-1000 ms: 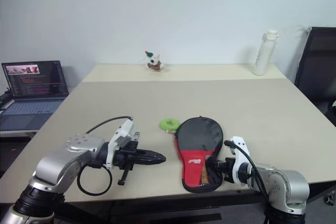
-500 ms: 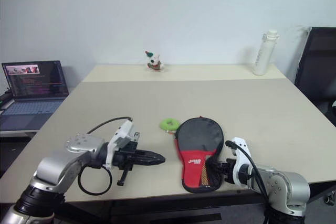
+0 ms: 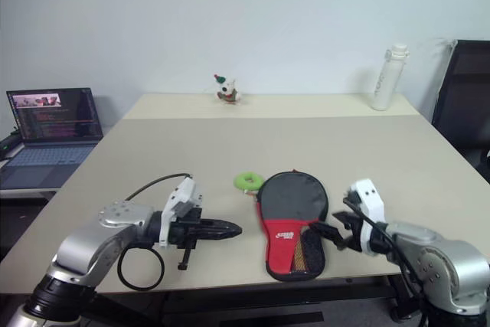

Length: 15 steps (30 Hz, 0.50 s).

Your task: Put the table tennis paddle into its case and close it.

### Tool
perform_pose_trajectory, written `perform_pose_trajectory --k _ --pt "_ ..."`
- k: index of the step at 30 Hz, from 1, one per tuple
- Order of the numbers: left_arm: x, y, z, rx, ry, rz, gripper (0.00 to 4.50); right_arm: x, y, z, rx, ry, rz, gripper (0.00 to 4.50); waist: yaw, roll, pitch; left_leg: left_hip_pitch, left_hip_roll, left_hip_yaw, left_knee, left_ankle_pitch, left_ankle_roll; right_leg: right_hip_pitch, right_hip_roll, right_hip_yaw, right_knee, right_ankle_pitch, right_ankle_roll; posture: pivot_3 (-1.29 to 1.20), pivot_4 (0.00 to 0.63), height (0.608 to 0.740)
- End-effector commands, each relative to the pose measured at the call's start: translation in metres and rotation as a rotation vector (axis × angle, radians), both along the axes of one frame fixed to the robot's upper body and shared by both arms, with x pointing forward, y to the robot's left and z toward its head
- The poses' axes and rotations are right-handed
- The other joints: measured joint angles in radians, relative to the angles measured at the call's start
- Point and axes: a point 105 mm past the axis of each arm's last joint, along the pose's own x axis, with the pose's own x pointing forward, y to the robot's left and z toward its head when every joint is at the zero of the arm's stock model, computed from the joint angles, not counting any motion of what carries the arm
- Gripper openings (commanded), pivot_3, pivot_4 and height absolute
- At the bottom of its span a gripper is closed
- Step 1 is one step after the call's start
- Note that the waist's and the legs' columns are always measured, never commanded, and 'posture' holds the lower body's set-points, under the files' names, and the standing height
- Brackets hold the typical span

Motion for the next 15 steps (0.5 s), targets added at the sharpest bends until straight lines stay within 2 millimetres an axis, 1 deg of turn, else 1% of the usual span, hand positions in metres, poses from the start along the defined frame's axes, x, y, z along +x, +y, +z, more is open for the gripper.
perform_pose_trajectory --k 1,4,5,6,7,11,13,15 --pt "0.017 0.002 0.011 -0.003 -0.088 0.075 0.00 0.012 0.029 0.011 0.038 -0.083 0.083 4.46 0.001 0.000 0.000 0.000 0.000 0.000 0.000 0.000 0.000 0.000 0.000 0.000 0.000 0.000 0.000 0.00 0.150 0.740" --pt "0.039 0.007 0.012 -0.003 -0.121 0.201 0.00 0.030 0.047 0.009 0.049 -0.106 0.085 4.46 0.004 0.000 0.000 0.000 -0.001 0.000 0.000 0.000 0.000 0.000 0.000 0.000 0.000 0.000 0.000 0.00 0.150 0.740" --pt "0.046 0.009 0.013 -0.009 -0.133 0.237 0.37 0.034 0.053 0.007 0.050 -0.110 0.086 4.50 0.005 0.000 0.000 -0.001 -0.001 0.000 0.000 0.000 0.000 0.000 0.000 0.000 0.000 0.000 0.000 0.00 0.150 0.740" --pt "0.052 0.010 0.013 -0.007 -0.139 0.270 0.58 0.038 0.057 0.004 0.047 -0.112 0.084 4.50 0.005 0.000 0.000 -0.001 -0.001 0.000 0.000 0.000 0.000 0.000 -0.001 0.000 0.000 0.000 0.000 0.00 0.150 0.740" --pt "0.057 0.012 0.013 -0.003 -0.147 0.298 0.91 0.041 0.061 0.000 0.039 -0.114 0.081 4.50 0.005 0.000 0.000 -0.001 -0.001 -0.001 0.000 0.000 0.000 0.000 -0.001 0.000 0.000 0.001 0.001 0.00 0.150 0.740" --pt "0.074 0.012 0.014 -0.002 -0.176 0.376 2.36 0.046 0.067 -0.016 -0.016 -0.117 0.077 4.50 0.006 0.000 0.000 -0.002 -0.002 -0.001 0.000 0.000 0.000 0.000 -0.001 -0.001 0.000 0.001 0.001 0.00 0.150 0.740" --pt "0.092 0.014 0.020 -0.013 -0.211 0.467 3.02 0.045 0.068 -0.025 -0.063 -0.125 0.084 4.50 0.008 0.000 0.000 -0.001 -0.002 -0.001 0.000 0.000 0.000 0.000 -0.001 -0.001 0.000 0.001 0.001 0.00 0.150 0.740" --pt "0.115 0.019 0.025 -0.020 -0.240 0.589 3.80 0.045 0.067 -0.031 -0.102 -0.133 0.081 4.50 0.009 -0.001 0.000 -0.001 -0.002 -0.002 0.000 0.000 0.000 0.000 -0.001 -0.002 0.001 0.001 0.001 0.00 0.150 0.740"
